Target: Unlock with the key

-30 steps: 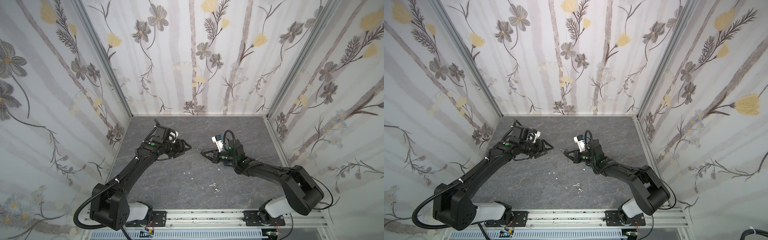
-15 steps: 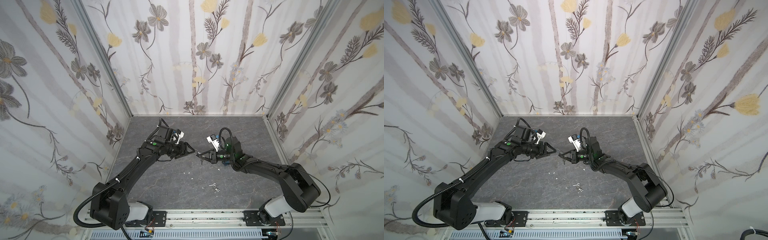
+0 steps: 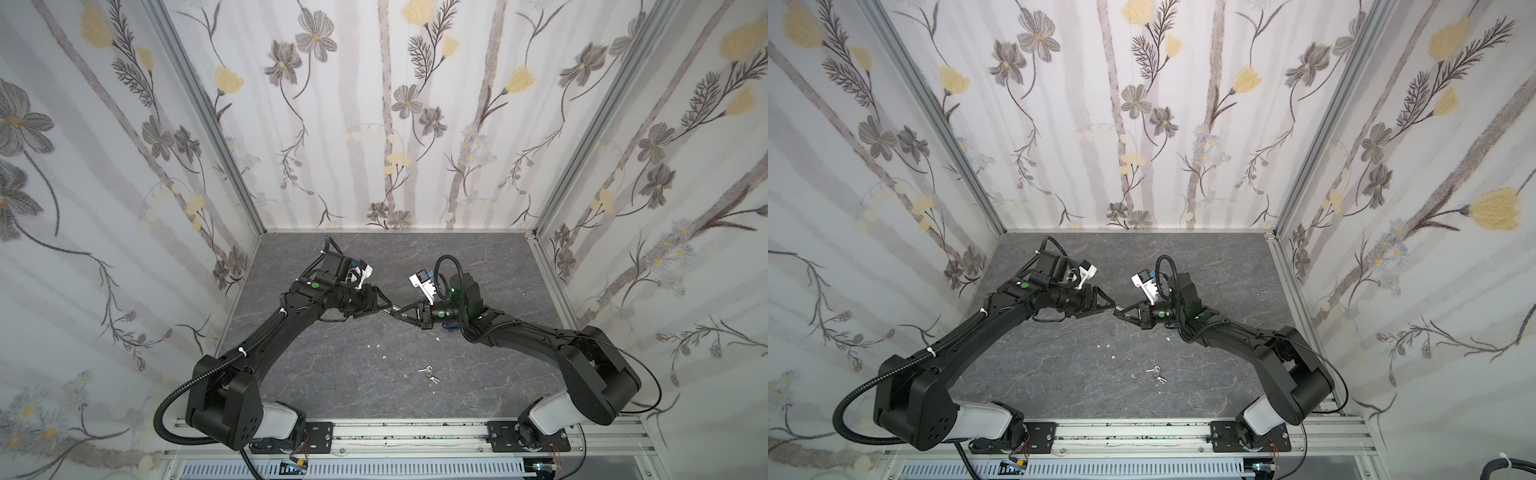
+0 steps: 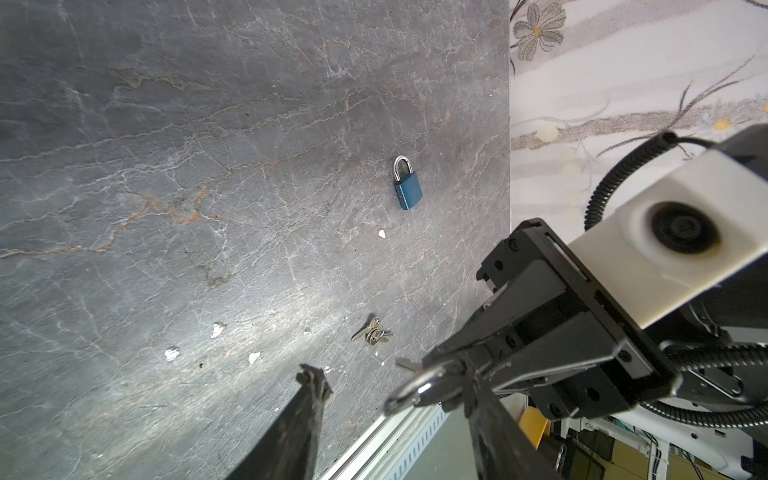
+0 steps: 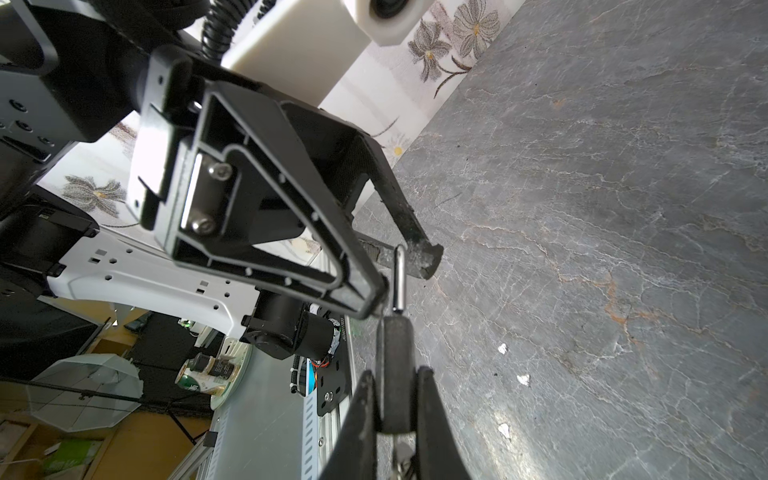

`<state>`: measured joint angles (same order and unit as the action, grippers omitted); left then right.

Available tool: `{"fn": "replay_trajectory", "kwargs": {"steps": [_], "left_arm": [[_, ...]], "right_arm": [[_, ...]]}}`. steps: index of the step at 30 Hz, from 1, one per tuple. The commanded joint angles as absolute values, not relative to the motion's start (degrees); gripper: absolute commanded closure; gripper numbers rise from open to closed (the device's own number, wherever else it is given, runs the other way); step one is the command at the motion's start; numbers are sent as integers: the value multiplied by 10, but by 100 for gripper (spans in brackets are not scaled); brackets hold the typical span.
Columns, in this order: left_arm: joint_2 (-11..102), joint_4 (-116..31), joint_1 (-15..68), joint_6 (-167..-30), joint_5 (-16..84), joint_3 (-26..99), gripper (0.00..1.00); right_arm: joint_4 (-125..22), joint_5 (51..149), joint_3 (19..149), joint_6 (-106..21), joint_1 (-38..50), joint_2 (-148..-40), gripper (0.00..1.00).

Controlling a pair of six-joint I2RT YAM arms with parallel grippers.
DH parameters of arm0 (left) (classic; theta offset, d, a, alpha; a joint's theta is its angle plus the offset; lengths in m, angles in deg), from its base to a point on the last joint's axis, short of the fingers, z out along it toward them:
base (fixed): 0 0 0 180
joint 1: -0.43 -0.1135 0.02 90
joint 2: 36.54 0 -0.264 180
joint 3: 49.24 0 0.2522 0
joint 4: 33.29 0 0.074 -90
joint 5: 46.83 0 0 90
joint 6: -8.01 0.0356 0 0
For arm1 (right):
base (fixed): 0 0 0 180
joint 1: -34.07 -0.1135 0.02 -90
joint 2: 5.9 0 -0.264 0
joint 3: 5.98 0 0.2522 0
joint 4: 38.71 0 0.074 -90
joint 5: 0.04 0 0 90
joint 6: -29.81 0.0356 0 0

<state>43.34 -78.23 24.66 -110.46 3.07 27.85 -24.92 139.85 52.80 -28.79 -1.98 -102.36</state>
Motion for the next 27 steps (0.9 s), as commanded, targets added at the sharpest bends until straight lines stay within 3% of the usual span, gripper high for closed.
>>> {"fn": "replay_trajectory", "kwargs": {"steps": [1,13,19,27], "left_arm": [[437,-795,247,-1097,58,286,47],[443,-785,247,-1110,65,270,54],[436,-778,247,-1116,62,259,63],[412,-797,235,-1139,144,240,58]], "right_arm": [[-240,1412,532,-302,-21,-1013,100],[-246,1393,516,-328,-22,-978,100],[-241,1373,511,-329,-21,-961,100],[-234,1355,511,-314,-19,-970,100]]}}
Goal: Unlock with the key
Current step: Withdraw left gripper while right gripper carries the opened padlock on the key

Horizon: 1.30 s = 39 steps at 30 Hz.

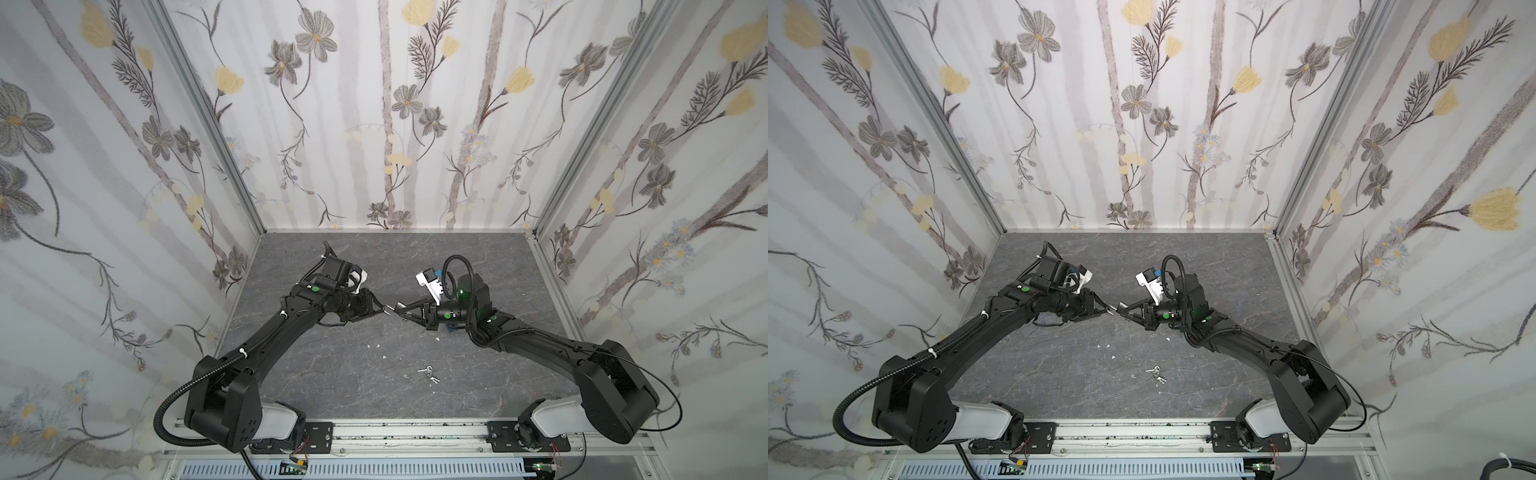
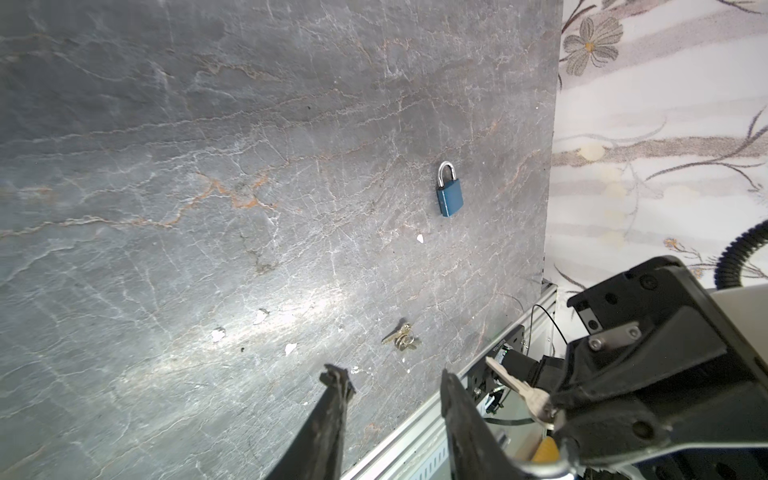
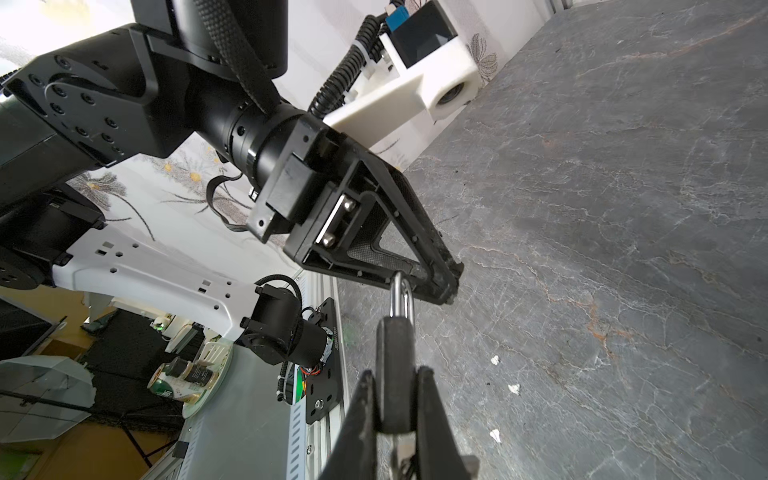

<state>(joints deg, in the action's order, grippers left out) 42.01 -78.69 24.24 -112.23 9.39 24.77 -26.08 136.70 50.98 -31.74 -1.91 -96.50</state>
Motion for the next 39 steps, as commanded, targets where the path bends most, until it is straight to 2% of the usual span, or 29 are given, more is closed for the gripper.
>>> {"fn": "replay_trajectory", "kwargs": {"steps": [1,13,27,39], "left_arm": [[405,-796,228,-1147,156,232,56],[321,-743,193,-1203,187,157,50],[305,-702,192,-1222,162,130,47],[303,-690,192,-1227,153,123,47]], "right_arm": [[-230,1351,511,-310,-19,-970,100],[-188,1322,502,-262,-23,-1058,100],[-137,1296,546,-208,-36,-1153,100],[-123,1289,563,-186,-42,-1190,100]]}}
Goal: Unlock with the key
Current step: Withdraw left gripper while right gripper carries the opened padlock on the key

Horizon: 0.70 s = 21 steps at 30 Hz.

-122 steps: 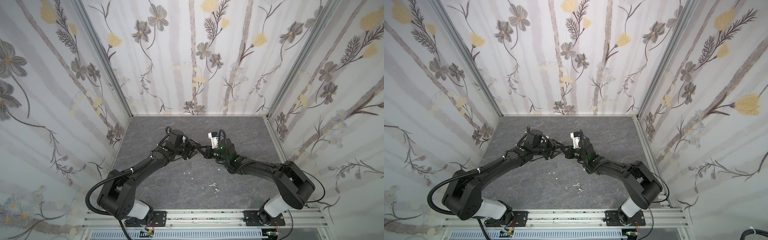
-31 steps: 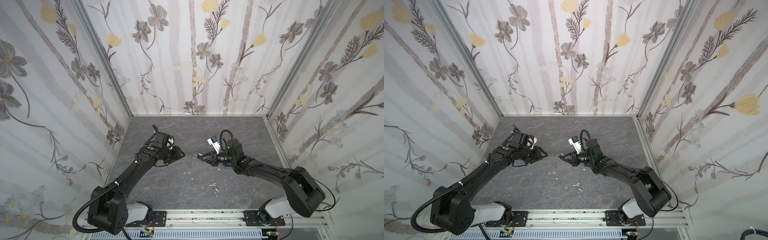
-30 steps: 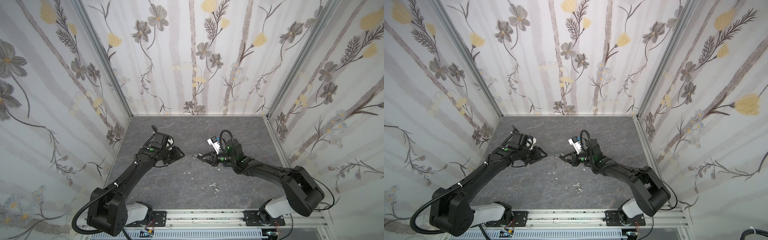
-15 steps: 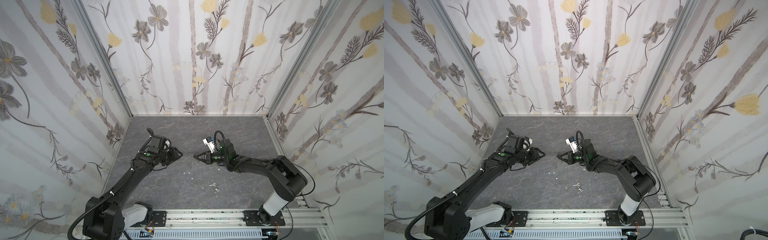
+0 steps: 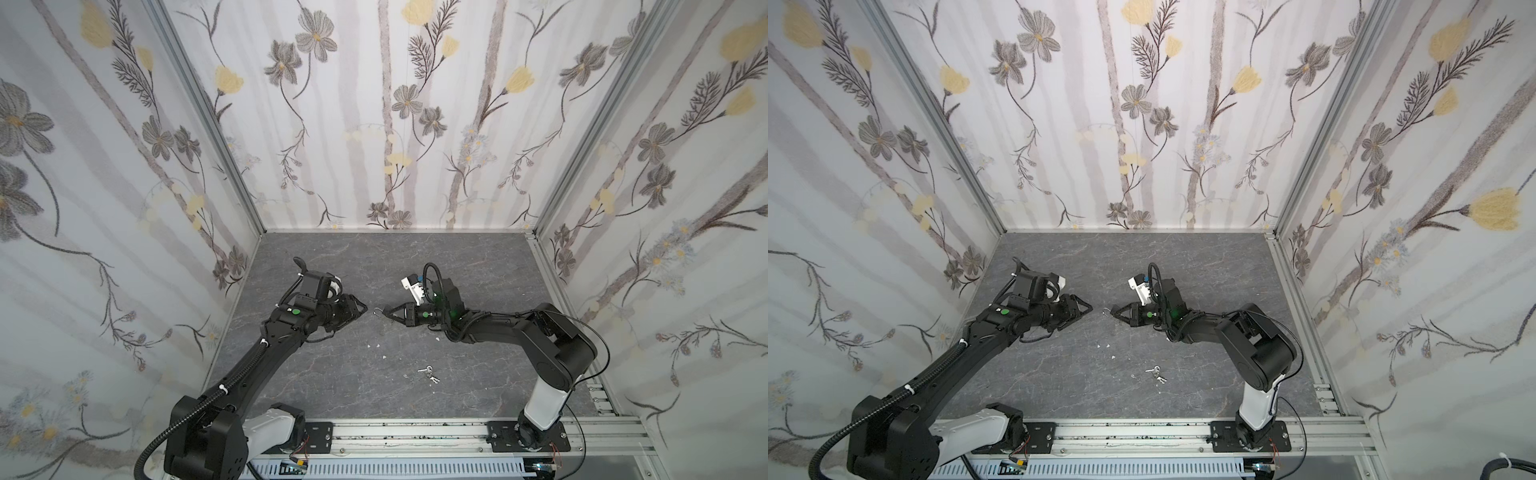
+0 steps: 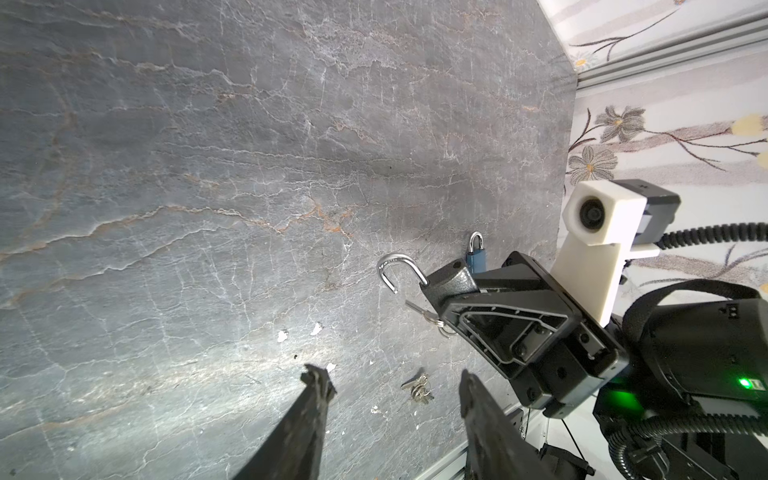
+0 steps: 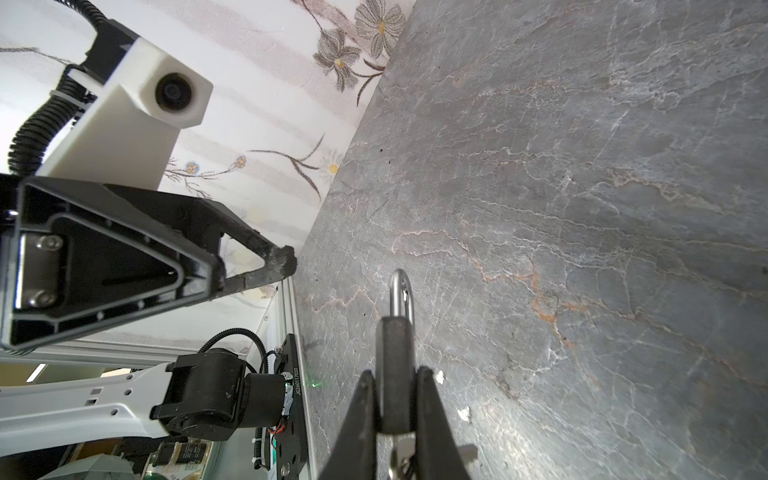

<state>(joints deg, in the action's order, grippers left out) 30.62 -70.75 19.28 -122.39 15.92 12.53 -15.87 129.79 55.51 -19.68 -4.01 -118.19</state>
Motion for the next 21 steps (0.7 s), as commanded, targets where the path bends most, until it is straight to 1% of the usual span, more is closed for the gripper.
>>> {"fn": "replay_trajectory", "kwargs": {"steps": [1,11,21], "left_arm": [[303,-687,192,-1229,152,122,47],[305,-676,193,-1240,149,118,46],[312,-666,192,-1247,145,116,46]], "right_arm": [[-124,1287,566,-184,-42,-1195,100],[-148,1257,605,-159,-47,-1252,100],[-145,1251,628,-132,-49,-1298,100]]}}
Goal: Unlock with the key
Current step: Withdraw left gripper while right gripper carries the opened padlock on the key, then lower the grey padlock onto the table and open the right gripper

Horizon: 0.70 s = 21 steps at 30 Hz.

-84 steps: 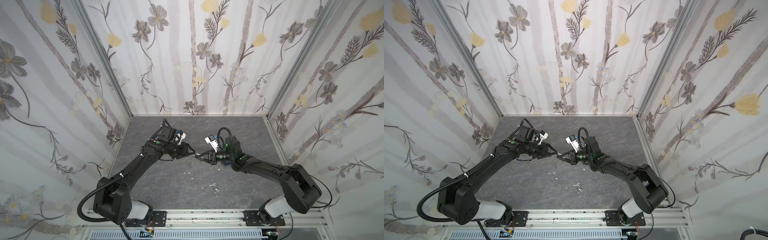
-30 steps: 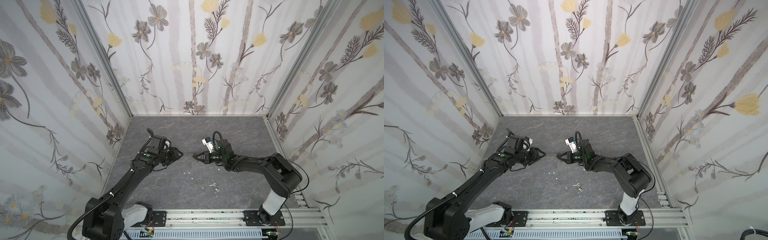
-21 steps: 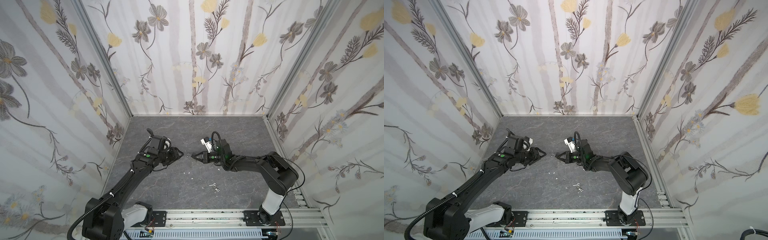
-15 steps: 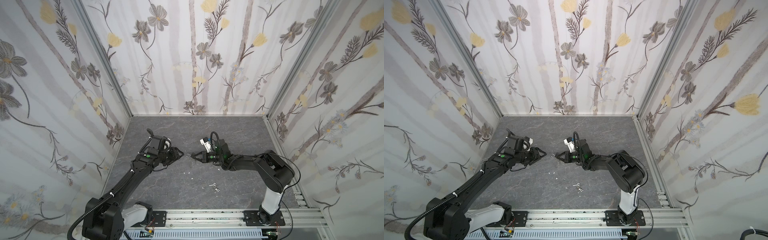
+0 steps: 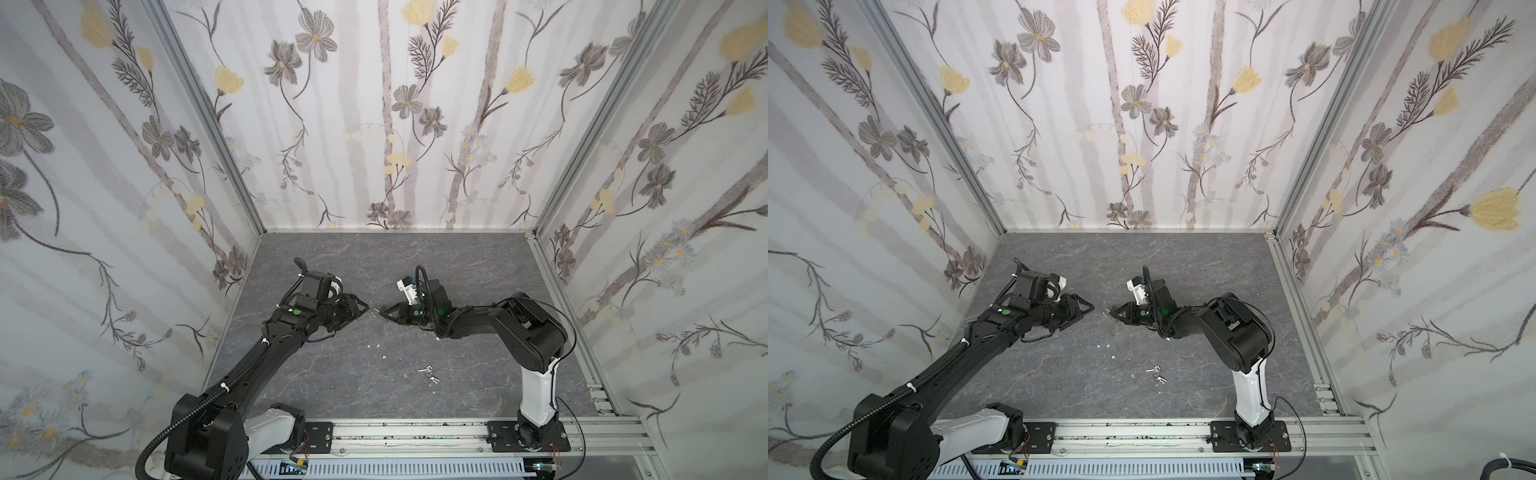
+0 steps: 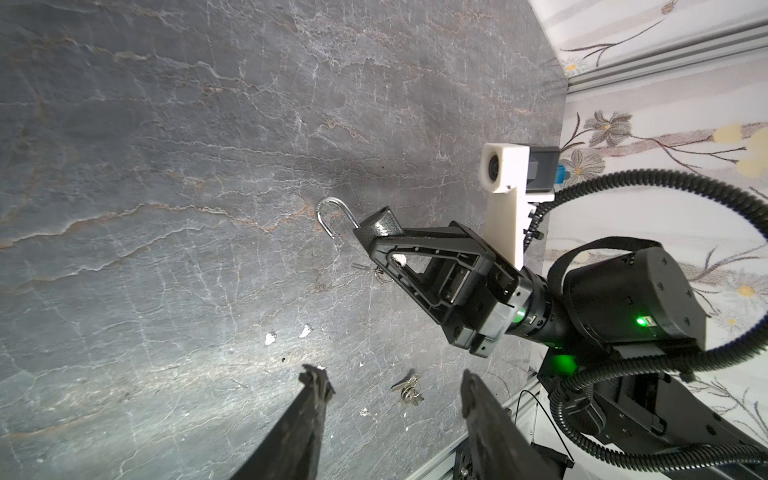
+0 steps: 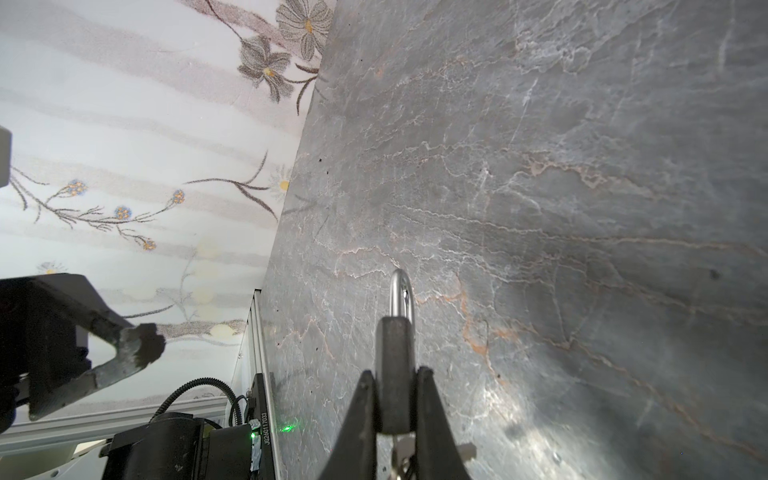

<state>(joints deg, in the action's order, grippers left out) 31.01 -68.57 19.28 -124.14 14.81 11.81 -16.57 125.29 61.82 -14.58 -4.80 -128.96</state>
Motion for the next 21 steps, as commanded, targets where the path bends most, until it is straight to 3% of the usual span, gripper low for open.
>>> {"fn": "replay_trajectory", "kwargs": {"steps": [1,7,21], "left_arm": [[313,-665,192,-1247,144,116,46],[318,-658,192,-1251,141,115,46],[323,-642,193,-1262,137,101,46]], "right_arm": [[-146,1253,632,-129,-49,-1303,100],[-160,1250,649,-123,-52,-1325,99],[-217,1230,674,-131,-52,-1347,82]]}}
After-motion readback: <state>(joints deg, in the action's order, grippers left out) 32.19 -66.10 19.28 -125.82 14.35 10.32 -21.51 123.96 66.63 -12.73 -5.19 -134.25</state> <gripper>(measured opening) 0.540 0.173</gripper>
